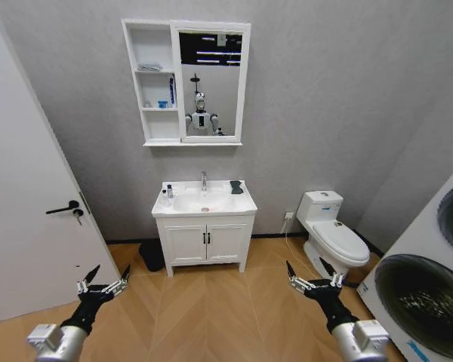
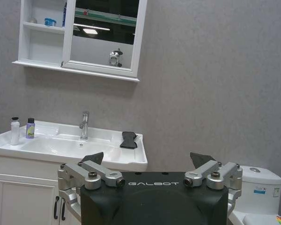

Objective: Move facial cleanser and shampoo from washbasin to cabinet, then wipe washbasin with towel.

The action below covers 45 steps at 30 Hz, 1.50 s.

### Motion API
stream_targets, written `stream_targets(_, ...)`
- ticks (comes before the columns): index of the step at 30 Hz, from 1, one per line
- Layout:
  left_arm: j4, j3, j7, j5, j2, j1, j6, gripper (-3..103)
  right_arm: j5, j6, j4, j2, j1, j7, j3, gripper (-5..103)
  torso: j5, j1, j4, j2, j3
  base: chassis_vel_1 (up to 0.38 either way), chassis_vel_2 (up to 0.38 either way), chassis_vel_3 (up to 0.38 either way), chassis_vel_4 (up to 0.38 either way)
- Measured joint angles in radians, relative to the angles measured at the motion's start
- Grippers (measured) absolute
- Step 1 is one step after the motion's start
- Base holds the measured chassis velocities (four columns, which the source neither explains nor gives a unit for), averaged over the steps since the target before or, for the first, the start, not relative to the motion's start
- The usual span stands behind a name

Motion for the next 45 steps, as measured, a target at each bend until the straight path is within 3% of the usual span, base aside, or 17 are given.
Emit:
stream_targets(21,0.001,0.034,0.027,0.038,-0.031,-0.011,0.008,100,-0.004,0.031,-0.02,0.006,-0.018,-0.013,0.002,100,0.0,0.001,0.0,-0.001,0.0,-0.232,0.236,0.239,-0.251)
stream_targets(30,0.007,0.06,0.001,0.072,-0.038,-0.017,-0.015,100,-0.008,0.05,-0.043,0.013,-0.025,-0.016,0.001,100,-0.0005,0.001,-0.0002,-0.001,0.0,-0.347,0.377,0.38,-0.366)
stream_targets(31,0.005,0.062,0.001,0.076,-0.041,-0.018,-0.016,100,-0.008,0.053,-0.047,0.013,-0.026,-0.017,0.002,100,0.0007,0.001,-0.0001,0.0,0.0,-0.362,0.377,0.357,-0.403)
stream_targets(34,0.004,0.069,0.0,0.082,-0.05,-0.019,-0.016,100,-0.008,0.064,-0.054,0.013,-0.027,-0.017,0.002,100,-0.0015,0.001,-0.0004,-0.001,0.0,-0.349,0.37,0.36,-0.338)
stream_targets(35,0.004,0.072,-0.001,0.086,-0.055,-0.019,-0.016,100,-0.013,0.083,-0.062,0.014,-0.025,-0.017,-0.001,100,0.0006,0.0,-0.0001,0.0,0.0,-0.316,0.358,0.371,-0.358)
stream_targets(37,0.002,0.074,-0.003,0.087,-0.059,-0.019,-0.016,100,-0.022,0.094,-0.067,0.014,-0.023,-0.021,-0.001,100,0.0009,0.0,0.0,0.0,0.0,-0.316,0.358,0.336,-0.348)
stream_targets(40,0.002,0.08,-0.013,0.102,-0.069,-0.02,-0.017,100,-0.028,0.105,-0.073,0.017,-0.023,-0.024,-0.005,100,-0.0012,0.002,-0.0004,-0.001,0.0,-0.29,0.284,0.296,-0.291)
stream_targets(42,-0.002,0.096,-0.039,0.144,-0.096,-0.021,-0.037,100,-0.027,0.108,-0.082,0.022,-0.024,-0.02,-0.005,100,0.0008,0.002,0.0002,-0.001,0.0,-0.226,0.249,0.147,-0.133)
stream_targets(45,0.015,0.125,-0.058,0.194,-0.136,-0.019,-0.076,100,-0.027,0.112,-0.089,0.024,-0.029,-0.019,-0.004,100,0.0001,0.002,-0.0001,-0.001,0.0,-0.136,0.131,0.062,-0.015)
